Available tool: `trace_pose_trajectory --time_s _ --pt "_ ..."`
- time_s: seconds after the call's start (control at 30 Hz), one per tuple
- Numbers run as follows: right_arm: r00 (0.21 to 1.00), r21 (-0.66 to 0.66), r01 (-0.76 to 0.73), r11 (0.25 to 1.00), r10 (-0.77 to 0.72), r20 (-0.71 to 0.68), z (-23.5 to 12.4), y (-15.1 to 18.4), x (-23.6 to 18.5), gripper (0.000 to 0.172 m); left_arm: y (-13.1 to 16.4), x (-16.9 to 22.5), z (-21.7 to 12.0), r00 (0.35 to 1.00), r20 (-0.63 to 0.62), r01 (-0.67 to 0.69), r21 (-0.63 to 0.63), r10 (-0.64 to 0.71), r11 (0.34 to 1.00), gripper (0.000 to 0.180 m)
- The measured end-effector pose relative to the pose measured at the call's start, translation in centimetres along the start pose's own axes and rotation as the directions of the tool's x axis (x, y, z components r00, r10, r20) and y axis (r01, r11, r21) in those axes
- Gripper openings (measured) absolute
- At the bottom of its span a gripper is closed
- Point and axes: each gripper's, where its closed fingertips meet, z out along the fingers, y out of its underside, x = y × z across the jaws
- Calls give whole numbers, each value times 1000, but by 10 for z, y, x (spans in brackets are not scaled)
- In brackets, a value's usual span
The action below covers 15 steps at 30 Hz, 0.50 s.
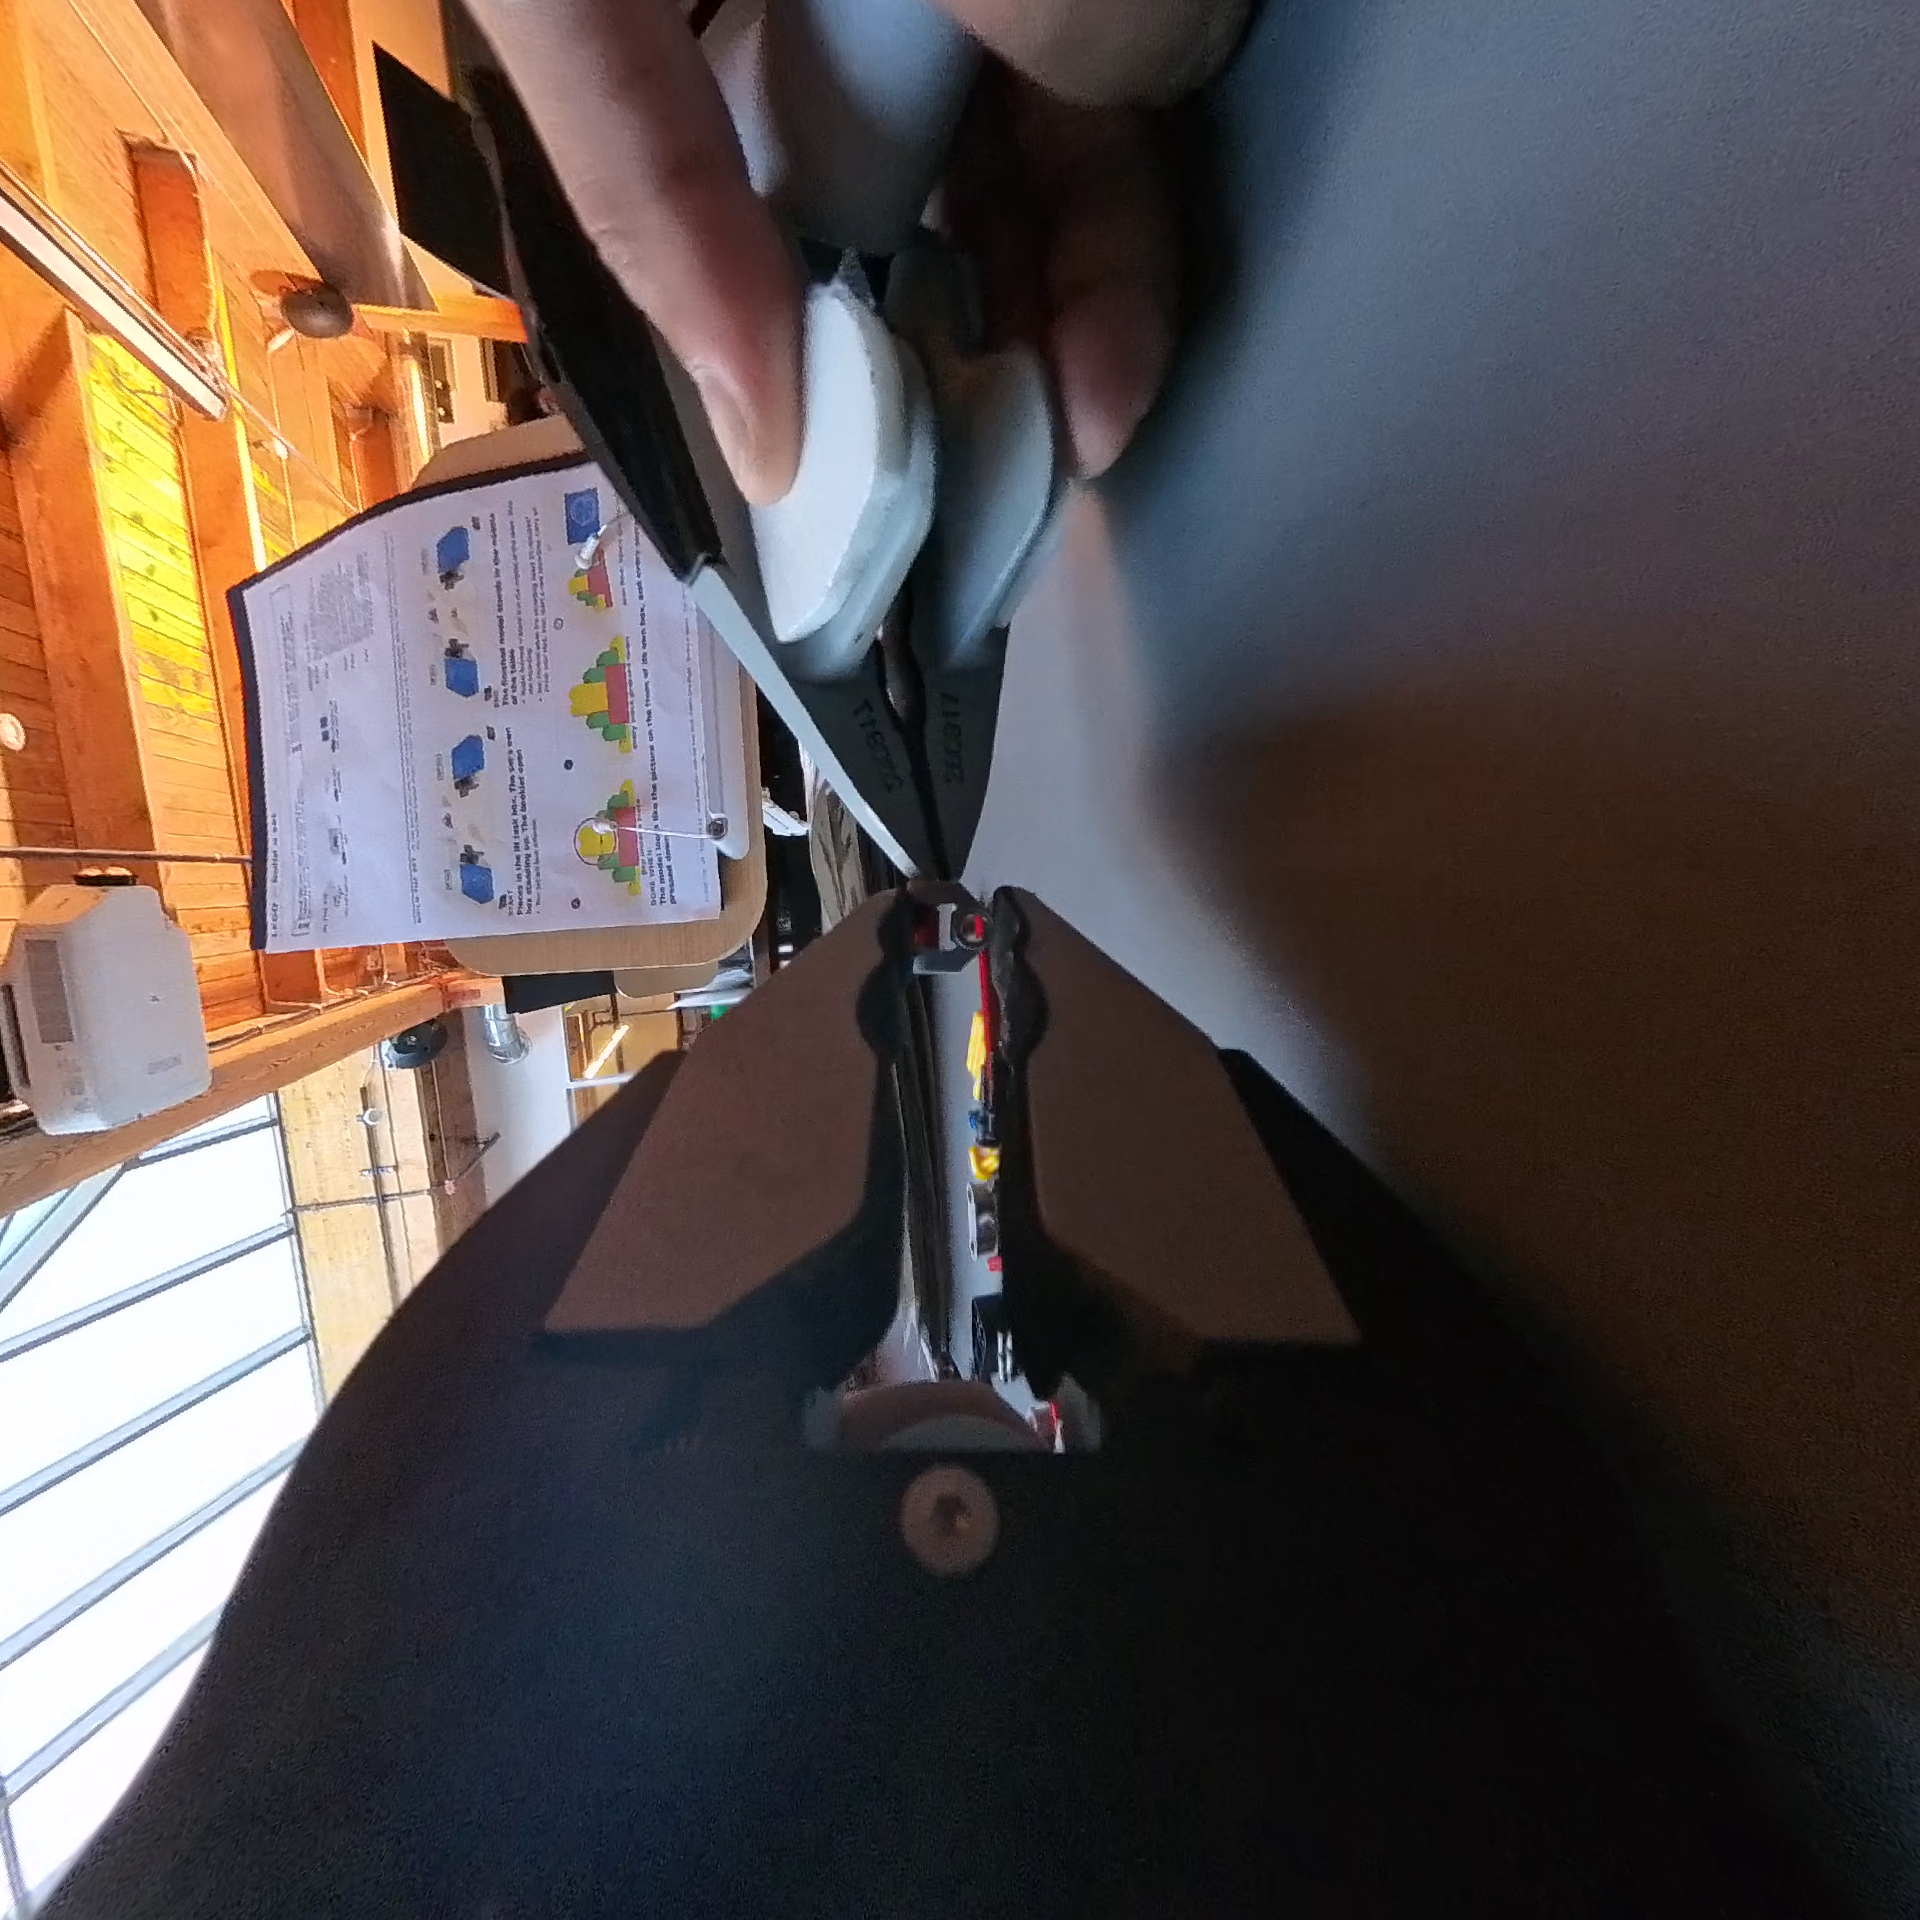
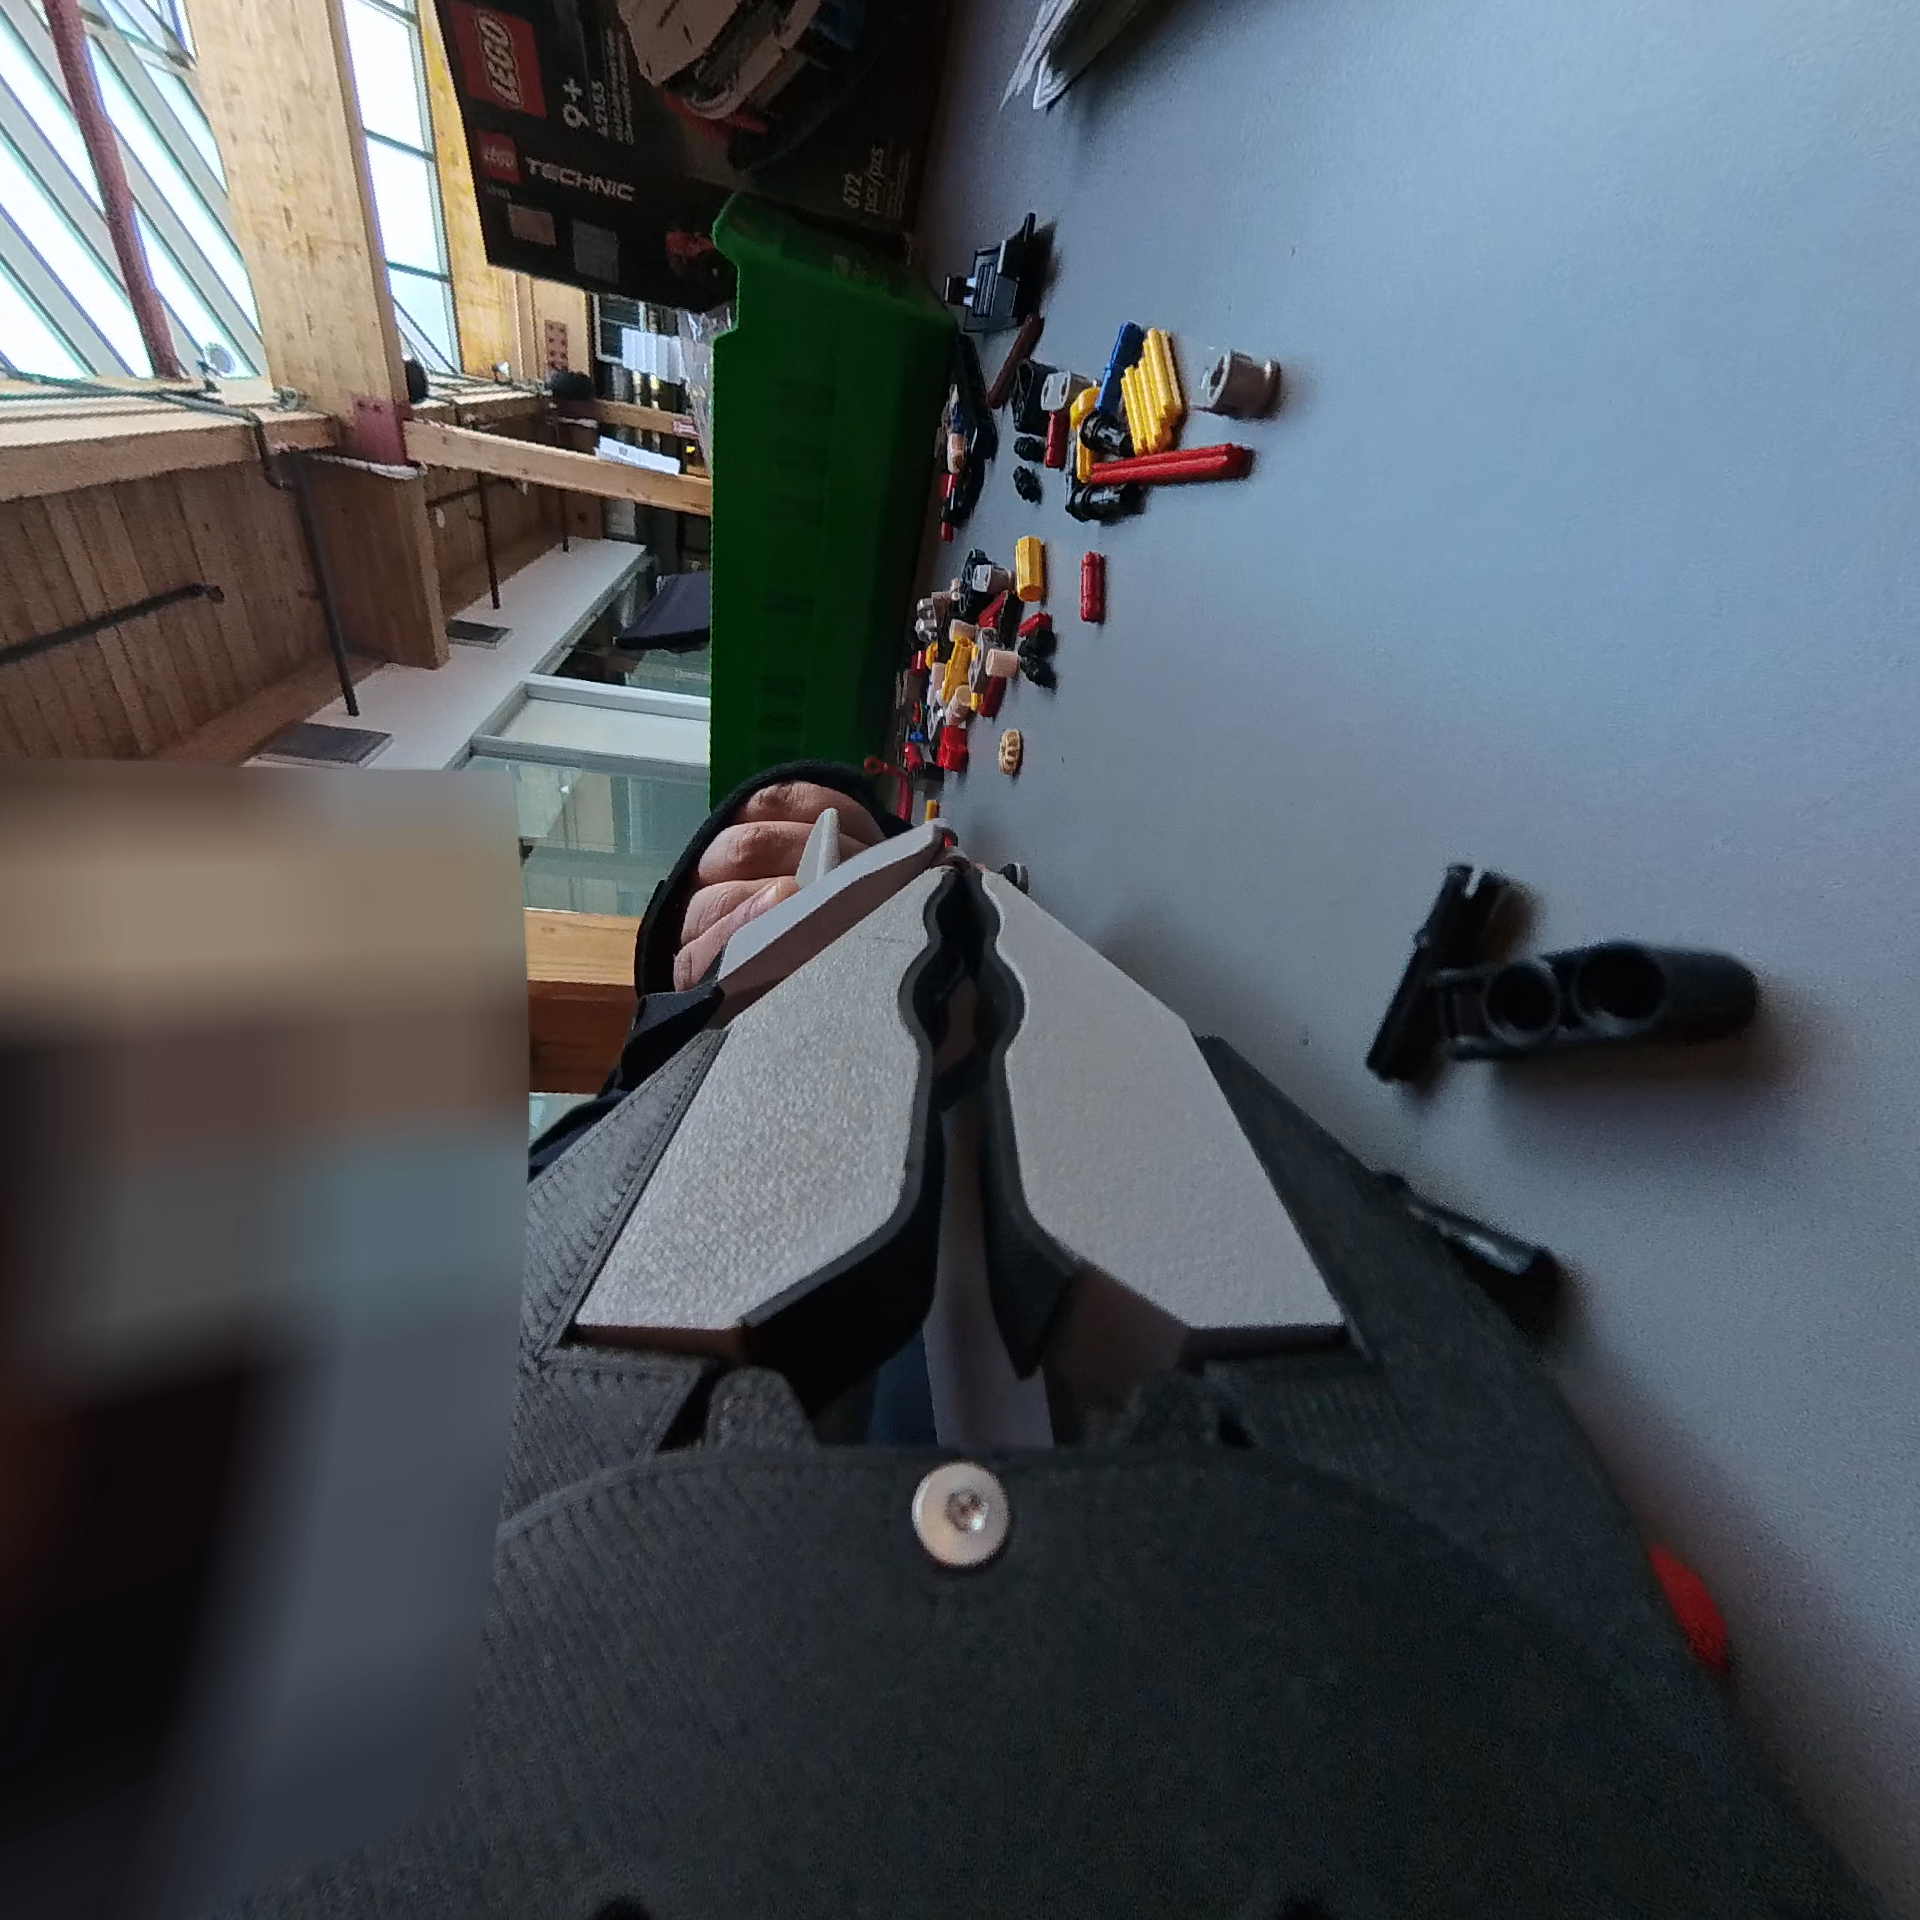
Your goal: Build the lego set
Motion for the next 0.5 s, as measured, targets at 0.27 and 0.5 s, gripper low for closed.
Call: trace_pose_trajectory --time_s 0.27,0.5 --pt "914 130 332 934 -352 203 -12 -13 -49 0 -9 -48 -22 802 -208 597 339 -560 727 13" --pt "626 91 759 645 -761 169 -34 13 -66 0 -48 -74 -44 370 -662 919 363 -652 154 13"
